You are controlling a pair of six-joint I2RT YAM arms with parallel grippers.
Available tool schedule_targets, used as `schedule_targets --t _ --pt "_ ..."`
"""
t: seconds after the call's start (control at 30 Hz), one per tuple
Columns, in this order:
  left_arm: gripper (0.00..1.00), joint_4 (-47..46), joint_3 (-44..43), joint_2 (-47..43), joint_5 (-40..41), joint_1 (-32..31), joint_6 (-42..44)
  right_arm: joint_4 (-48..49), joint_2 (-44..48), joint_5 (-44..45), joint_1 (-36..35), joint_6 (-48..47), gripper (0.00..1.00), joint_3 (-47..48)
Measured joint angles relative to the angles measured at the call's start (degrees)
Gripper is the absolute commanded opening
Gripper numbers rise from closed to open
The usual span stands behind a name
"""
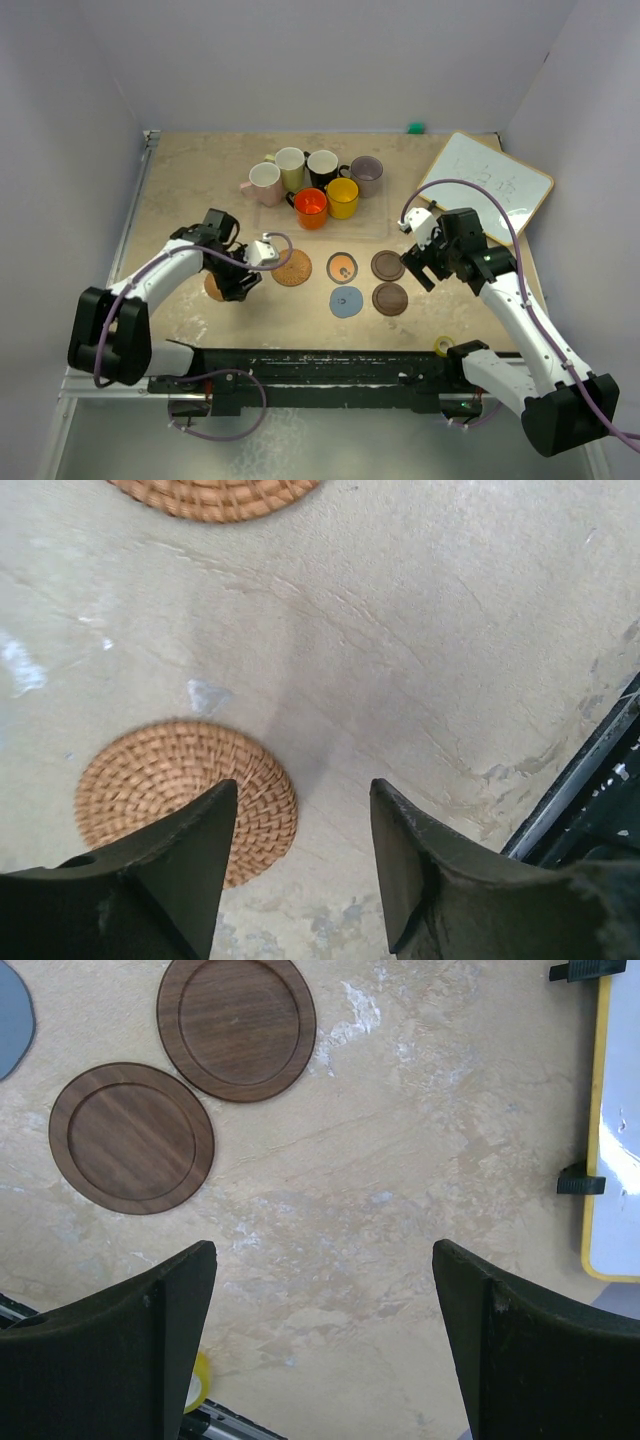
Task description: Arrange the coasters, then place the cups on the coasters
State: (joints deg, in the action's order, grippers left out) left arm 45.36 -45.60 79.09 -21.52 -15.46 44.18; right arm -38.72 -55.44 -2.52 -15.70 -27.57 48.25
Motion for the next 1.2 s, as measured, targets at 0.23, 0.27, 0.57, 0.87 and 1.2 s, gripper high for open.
schedule_targets --t 0.23,0.27,0.57,0.87,1.2 --pt "0.65 2.4 0.1 -10.1 2.7 0.0 6.9 0.0 0.0 0.0 0.0 0.0 0.91 0.0" --pt "0.65 3.2 0.1 -10.6 3.8 0.0 8.9 0.0 0.0 0.0 0.0 0.0 0.91 0.0" --pt "0.71 8.7 -2.1 -3.2 9.6 7.3 25.2 0.0 0.0 0.0 0.0 0.0 0.91 0.0" --pt "0.73 6.1 -4.2 7.9 14.5 12.8 37.0 0.0 0.0 0.0 0.0 0.0 0.91 0.0" --pt "0.72 3.4 -6.1 12.6 15.3 12.8 41.1 0.0 0.0 0.0 0.0 0.0 0.91 0.0"
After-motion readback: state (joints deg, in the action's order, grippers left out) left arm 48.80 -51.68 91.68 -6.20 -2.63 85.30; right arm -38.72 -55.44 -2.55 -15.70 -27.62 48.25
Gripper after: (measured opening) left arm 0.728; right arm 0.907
